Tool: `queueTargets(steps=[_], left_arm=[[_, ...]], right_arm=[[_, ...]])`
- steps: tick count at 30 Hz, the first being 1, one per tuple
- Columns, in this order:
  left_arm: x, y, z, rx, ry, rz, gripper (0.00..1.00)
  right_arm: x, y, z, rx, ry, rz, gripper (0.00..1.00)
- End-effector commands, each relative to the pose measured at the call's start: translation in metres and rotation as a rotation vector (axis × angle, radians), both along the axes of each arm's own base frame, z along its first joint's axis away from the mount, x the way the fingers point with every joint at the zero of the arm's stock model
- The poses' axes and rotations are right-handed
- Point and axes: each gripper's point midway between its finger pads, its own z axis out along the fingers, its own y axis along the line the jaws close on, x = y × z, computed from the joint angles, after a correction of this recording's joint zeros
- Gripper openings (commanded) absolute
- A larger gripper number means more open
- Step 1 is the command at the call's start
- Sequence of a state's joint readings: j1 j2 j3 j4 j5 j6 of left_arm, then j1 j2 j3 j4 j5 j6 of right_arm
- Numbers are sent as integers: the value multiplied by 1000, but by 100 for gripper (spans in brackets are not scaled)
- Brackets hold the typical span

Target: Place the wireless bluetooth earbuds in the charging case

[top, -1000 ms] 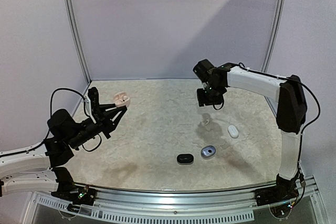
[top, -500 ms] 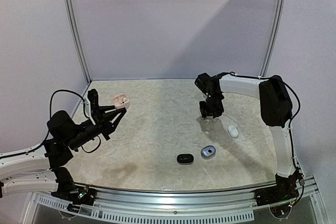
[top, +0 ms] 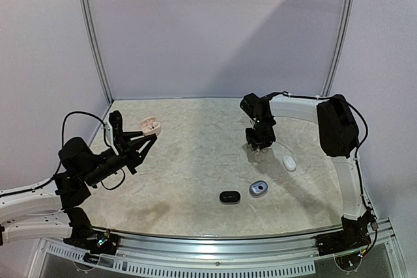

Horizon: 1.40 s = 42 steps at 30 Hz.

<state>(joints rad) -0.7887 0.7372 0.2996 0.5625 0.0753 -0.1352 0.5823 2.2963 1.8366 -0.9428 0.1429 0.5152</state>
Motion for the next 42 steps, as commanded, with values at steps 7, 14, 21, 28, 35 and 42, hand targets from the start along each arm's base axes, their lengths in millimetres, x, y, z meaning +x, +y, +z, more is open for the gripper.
queueTargets(steps=[7,14,21,28,35,42], left_arm=[[1,1,-2,12,-8,2,0],[0,1,-3,12,-7,2,0],[1,2,-3,17,-11,4,0],[1,2,0,22,-43,13,0],[7,3,11,30,-111,52,0],[9,-1,21,52,-165,58,0]], right_arm=[[-10,-7,-6,-43,50,1,23],[-9,-7,-3,-40,38,14,15],[-7,-3,4,-20,25,32,11],[4,31,74,-19,-206,198,9],[-25,125,254,73,-801,436,7],[-119,219,371,230,-1225,753,6]])
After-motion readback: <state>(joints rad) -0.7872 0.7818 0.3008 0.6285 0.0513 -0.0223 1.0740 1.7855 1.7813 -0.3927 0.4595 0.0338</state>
